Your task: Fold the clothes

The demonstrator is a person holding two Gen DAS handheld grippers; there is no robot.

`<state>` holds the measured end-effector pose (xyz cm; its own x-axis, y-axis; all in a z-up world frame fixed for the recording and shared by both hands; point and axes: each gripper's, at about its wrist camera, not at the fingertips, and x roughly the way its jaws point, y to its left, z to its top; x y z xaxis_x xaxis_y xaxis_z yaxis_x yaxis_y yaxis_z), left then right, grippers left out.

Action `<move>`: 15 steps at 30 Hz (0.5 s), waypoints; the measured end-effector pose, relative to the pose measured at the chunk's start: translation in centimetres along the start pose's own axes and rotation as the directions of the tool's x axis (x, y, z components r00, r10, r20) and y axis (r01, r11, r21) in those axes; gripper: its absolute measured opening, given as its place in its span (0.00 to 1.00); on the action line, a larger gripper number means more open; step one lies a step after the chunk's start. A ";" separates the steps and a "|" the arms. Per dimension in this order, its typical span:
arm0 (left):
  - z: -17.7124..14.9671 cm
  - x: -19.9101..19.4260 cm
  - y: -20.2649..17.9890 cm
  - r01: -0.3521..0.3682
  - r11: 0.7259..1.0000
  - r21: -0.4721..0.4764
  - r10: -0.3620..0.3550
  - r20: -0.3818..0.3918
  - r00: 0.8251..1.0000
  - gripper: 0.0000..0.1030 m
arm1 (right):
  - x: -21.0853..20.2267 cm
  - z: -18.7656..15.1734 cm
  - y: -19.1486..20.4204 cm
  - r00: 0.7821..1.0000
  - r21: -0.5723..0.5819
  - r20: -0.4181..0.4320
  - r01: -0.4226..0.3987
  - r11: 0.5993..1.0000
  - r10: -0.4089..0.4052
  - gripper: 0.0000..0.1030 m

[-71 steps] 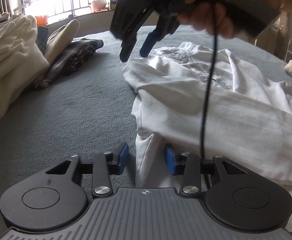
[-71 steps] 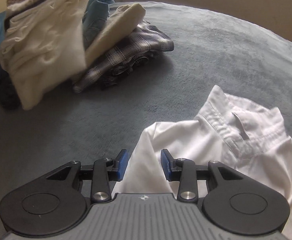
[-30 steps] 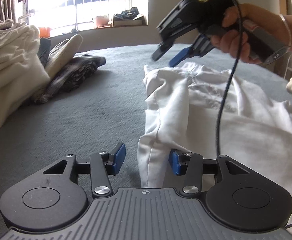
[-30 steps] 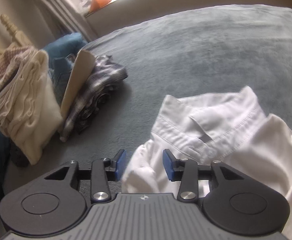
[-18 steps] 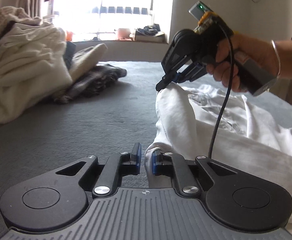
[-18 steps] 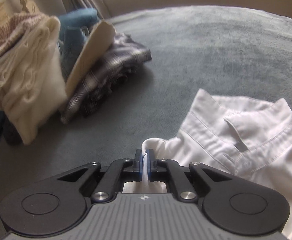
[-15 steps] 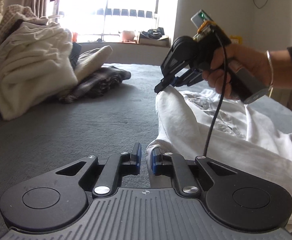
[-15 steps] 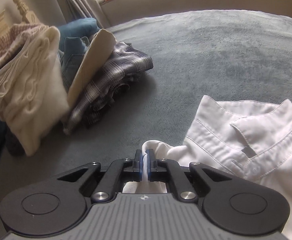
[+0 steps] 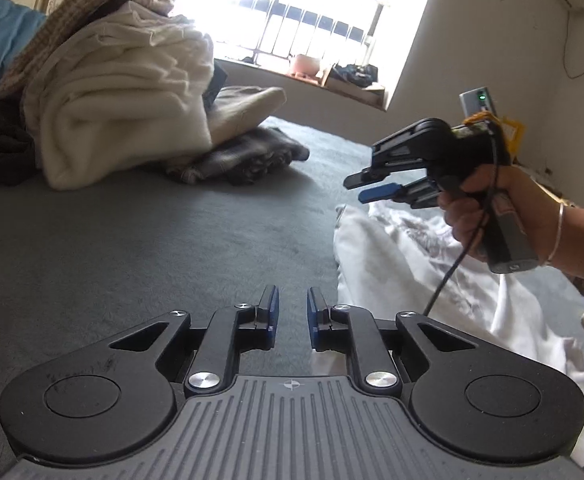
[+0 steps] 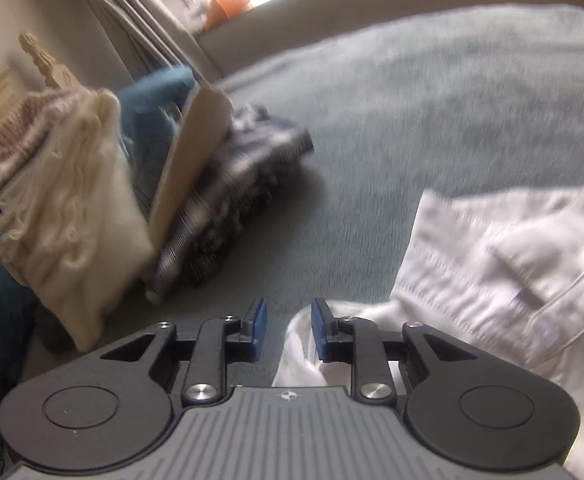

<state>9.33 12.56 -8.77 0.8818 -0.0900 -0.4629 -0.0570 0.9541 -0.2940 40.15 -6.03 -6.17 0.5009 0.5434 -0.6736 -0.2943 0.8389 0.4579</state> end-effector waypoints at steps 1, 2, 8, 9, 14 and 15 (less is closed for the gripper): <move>0.2 0.3 -0.2 0.016 1.000 0.007 -0.016 0.000 1.000 0.18 | -0.9 0.3 0.0 1.000 -0.014 0.007 -0.002 1.000 0.002 0.26; 0.5 1.0 -0.6 0.037 0.999 0.017 -0.036 -0.015 0.999 0.22 | -1.7 0.5 0.0 1.000 -0.025 0.013 -0.003 1.000 0.003 0.26; 0.0 4.9 -3.8 0.060 0.992 0.111 -0.045 -0.130 0.990 0.28 | -5.7 -0.3 -1.9 0.997 -0.058 -0.070 0.026 0.998 -0.030 0.26; -0.3 5.5 -4.1 0.039 0.991 0.131 -0.020 -0.145 0.989 0.28 | -6.0 -0.9 -2.3 0.994 -0.072 -0.100 0.031 0.997 -0.038 0.26; -1.3 6.7 -3.5 -0.015 0.990 0.139 0.043 -0.197 0.979 0.28 | -6.7 -4.0 -2.9 0.972 -0.160 -0.224 0.031 0.987 -0.067 0.26; -1.3 6.7 -3.4 -0.017 0.990 0.142 0.045 -0.196 0.979 0.28 | -6.5 -4.4 -2.8 0.969 -0.175 -0.237 0.025 0.984 -0.067 0.26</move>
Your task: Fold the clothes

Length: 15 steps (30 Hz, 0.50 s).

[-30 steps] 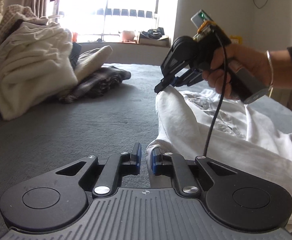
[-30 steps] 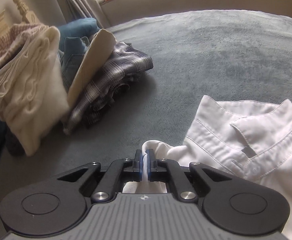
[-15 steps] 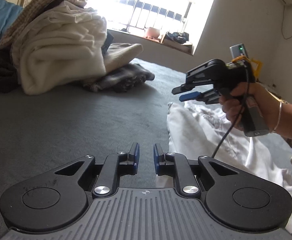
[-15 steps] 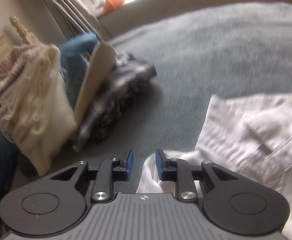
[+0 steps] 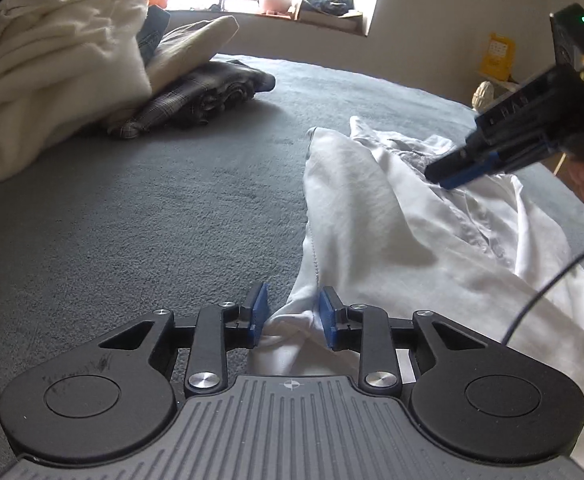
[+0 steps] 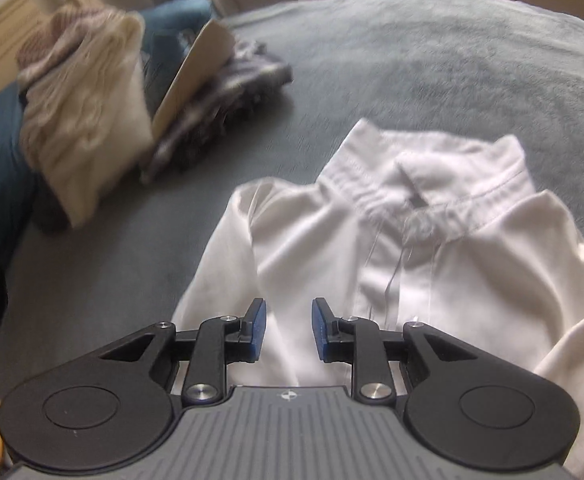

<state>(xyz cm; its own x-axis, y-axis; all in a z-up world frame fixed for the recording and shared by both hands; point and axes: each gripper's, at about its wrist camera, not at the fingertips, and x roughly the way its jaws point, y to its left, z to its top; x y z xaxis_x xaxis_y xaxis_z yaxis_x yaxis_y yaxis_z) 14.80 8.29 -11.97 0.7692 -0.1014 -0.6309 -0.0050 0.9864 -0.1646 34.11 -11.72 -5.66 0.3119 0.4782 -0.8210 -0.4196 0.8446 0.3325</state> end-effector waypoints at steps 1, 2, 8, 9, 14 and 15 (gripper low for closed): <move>0.0 0.0 -0.1 -0.007 1.000 0.008 0.007 -0.001 1.000 0.28 | 0.3 -0.4 0.2 1.000 -0.016 -0.014 -0.002 1.000 0.002 0.26; -0.1 0.0 -0.2 -0.012 1.000 0.011 0.012 -0.001 1.000 0.28 | 0.6 -0.7 0.5 1.000 -0.032 -0.028 -0.005 0.999 0.004 0.26; -0.2 -0.1 -0.3 -0.033 0.999 0.010 0.033 -0.002 0.999 0.28 | 2.9 -2.0 1.7 0.996 -0.147 -0.068 0.048 0.988 -0.058 0.25; -0.2 -0.1 -0.3 -0.035 0.999 0.011 0.035 -0.001 0.999 0.28 | 2.9 -2.2 1.9 0.996 -0.161 -0.057 0.052 0.986 -0.062 0.17; -0.4 0.0 -0.4 -0.047 0.999 0.023 0.046 0.004 0.999 0.28 | 1.6 -3.2 1.9 0.995 -0.147 0.030 0.101 0.984 -0.097 0.01; -0.4 0.0 -0.5 -0.049 0.998 0.026 0.049 0.005 0.999 0.28 | 1.6 -3.3 1.6 0.991 -0.139 0.045 0.130 0.982 -0.125 0.01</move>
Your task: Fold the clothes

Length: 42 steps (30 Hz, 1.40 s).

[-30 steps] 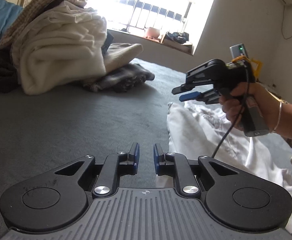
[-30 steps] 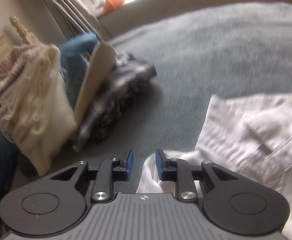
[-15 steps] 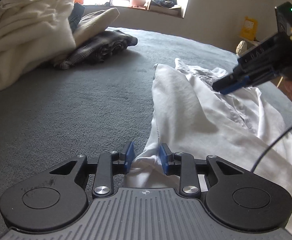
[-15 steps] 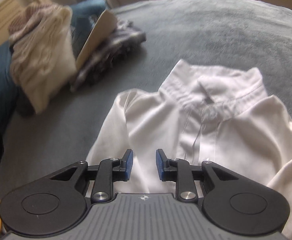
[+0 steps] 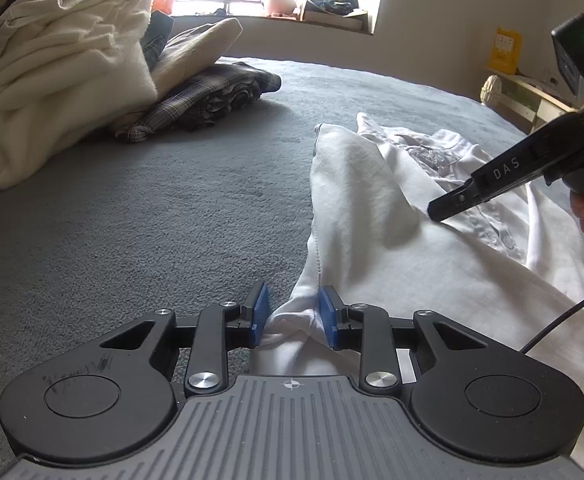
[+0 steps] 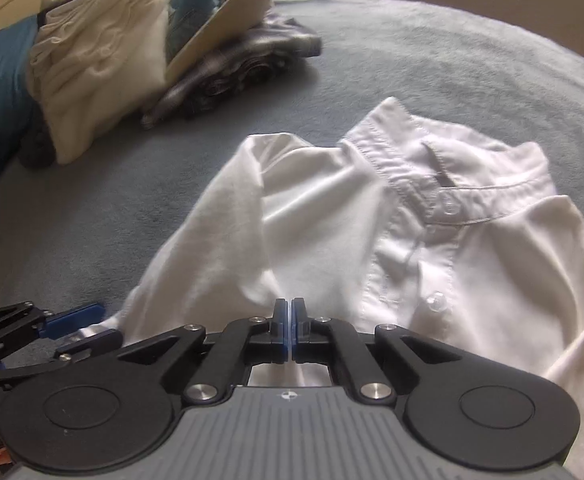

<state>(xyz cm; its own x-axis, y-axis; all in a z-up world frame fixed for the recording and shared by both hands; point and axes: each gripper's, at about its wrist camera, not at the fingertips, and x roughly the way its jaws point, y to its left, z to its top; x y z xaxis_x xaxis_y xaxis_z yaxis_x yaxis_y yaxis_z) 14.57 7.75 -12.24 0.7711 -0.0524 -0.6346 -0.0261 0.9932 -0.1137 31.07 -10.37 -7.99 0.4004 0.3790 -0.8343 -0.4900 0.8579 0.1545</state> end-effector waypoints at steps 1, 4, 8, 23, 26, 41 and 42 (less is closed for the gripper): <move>-0.1 0.0 -0.1 -0.003 1.000 0.006 0.003 0.001 1.000 0.28 | 0.1 -0.2 -0.2 0.999 0.005 0.007 0.033 0.999 -0.033 0.01; -0.2 0.0 -0.2 -0.006 1.000 0.017 0.006 0.007 1.000 0.28 | 0.0 -0.4 -0.9 0.997 0.035 0.029 0.067 0.997 -0.069 0.01; -0.1 0.0 0.1 0.004 1.000 0.001 -0.004 0.008 1.000 0.29 | -0.9 0.4 -1.1 0.998 0.077 0.058 -0.020 0.997 0.015 0.08; -0.4 -0.2 -0.2 -0.007 1.000 -0.003 0.007 0.025 1.000 0.29 | -1.0 1.0 2.9 0.984 -0.098 0.116 -0.121 0.988 0.132 0.14; -0.6 -0.3 -0.4 -0.013 1.000 0.012 0.013 0.029 0.999 0.29 | 0.9 0.8 4.2 0.990 -0.164 0.040 -0.128 0.978 0.136 0.14; -0.6 -0.3 -0.5 -0.027 0.999 0.023 0.026 0.034 0.999 0.29 | 2.5 3.9 1.8 0.974 0.061 0.071 -0.218 0.974 0.214 0.14; -0.7 -0.3 -0.5 -0.030 0.999 0.028 0.029 0.036 0.999 0.29 | 3.4 4.2 1.7 0.978 0.086 0.063 -0.202 0.976 0.197 0.14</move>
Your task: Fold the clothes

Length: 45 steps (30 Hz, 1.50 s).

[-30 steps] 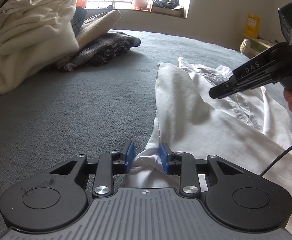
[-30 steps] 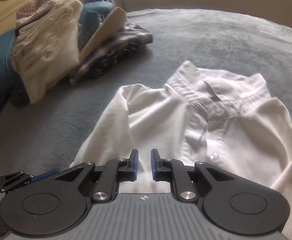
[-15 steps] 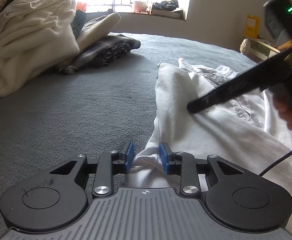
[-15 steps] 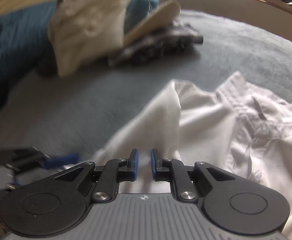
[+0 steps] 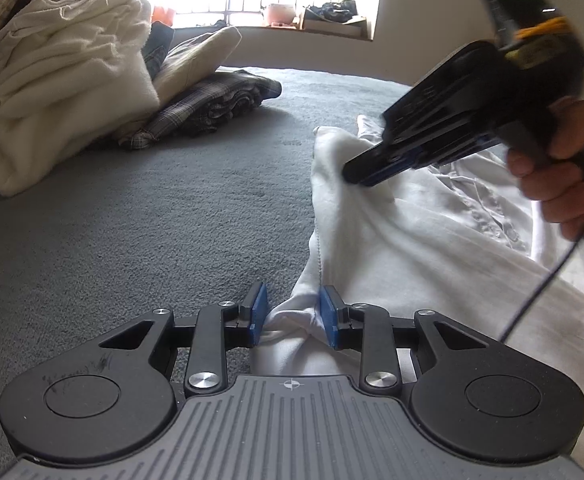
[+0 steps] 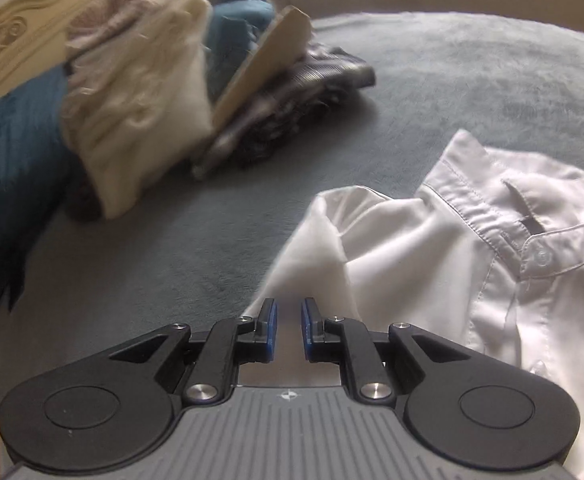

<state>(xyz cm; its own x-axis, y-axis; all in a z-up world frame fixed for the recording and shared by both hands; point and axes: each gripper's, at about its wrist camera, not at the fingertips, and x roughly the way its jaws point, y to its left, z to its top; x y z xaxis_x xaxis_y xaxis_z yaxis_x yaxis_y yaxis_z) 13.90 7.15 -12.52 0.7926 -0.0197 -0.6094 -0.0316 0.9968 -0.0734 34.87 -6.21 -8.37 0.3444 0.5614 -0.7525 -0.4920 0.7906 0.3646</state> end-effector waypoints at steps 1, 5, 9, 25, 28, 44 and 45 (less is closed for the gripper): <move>0.0 0.0 0.0 -0.002 1.000 0.004 0.002 0.001 1.000 0.29 | 0.8 0.4 -0.6 1.000 0.042 0.001 0.022 0.999 -0.022 0.14; 0.2 0.1 0.1 0.004 1.000 -0.002 -0.004 -0.002 1.000 0.29 | 1.2 1.8 -4.5 0.994 0.309 0.082 0.044 0.950 -0.072 0.14; 0.4 0.2 0.5 0.020 1.000 -0.013 -0.020 -0.012 1.000 0.30 | -3.0 1.7 -6.8 0.986 0.401 0.150 0.004 0.916 -0.070 0.14; 1.7 -1.3 0.8 0.015 0.999 -0.049 -0.016 -0.012 1.000 0.44 | -34.9 -8.4 -3.5 0.966 0.214 0.256 -0.022 0.977 -0.034 0.23; 1.8 -2.8 0.2 -0.011 1.000 -0.005 0.011 0.011 1.000 0.44 | -36.0 -11.5 -2.2 0.981 0.164 0.178 0.051 0.985 -0.081 0.23; -2.5 -8.5 -10.7 0.193 0.913 0.360 -0.140 -0.169 0.976 0.54 | -21.1 -28.5 1.5 0.876 -0.197 -0.303 0.328 0.924 -0.375 0.23; -2.6 -8.8 -10.8 0.201 0.911 0.359 -0.148 -0.171 0.974 0.54 | -21.9 -28.3 1.7 0.885 -0.183 -0.283 0.329 0.927 -0.370 0.23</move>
<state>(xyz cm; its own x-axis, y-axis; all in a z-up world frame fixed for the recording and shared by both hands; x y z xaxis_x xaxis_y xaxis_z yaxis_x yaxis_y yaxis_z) 5.68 -3.66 -8.46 0.6730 -0.1796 -0.7175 0.3491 0.9323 0.0941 3.85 -24.07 -6.82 0.2605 0.1352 -0.9560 -0.4889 0.8723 -0.0098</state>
